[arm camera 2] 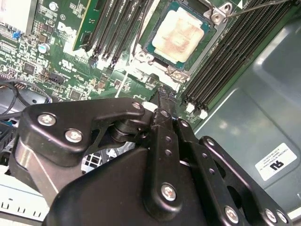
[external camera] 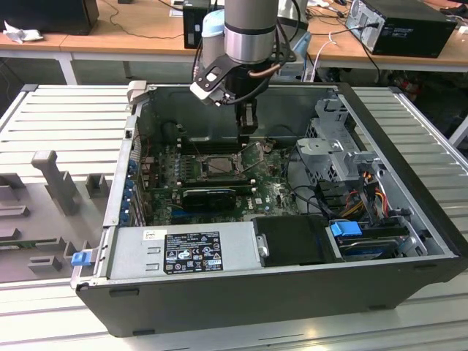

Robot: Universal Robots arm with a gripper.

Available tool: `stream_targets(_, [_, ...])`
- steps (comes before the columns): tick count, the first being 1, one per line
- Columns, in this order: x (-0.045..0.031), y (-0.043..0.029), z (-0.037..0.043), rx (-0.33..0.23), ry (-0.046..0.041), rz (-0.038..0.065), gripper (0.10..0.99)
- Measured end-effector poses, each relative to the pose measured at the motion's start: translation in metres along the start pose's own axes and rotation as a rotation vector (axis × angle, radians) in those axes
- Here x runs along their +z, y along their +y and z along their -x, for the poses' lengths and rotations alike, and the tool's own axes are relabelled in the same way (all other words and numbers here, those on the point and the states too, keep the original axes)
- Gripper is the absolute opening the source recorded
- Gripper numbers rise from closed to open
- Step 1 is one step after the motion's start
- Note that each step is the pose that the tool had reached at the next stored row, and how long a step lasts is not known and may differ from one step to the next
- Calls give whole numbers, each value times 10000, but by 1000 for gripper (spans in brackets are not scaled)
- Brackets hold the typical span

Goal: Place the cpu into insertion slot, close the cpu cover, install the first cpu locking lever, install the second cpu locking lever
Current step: 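Close the cpu cover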

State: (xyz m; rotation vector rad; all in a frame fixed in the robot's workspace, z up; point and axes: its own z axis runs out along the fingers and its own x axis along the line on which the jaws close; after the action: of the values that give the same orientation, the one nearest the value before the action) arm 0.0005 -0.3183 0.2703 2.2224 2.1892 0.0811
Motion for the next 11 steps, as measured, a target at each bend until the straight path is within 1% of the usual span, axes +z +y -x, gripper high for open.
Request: stream_targets(11, [4,71,-1,0,0,0,106])
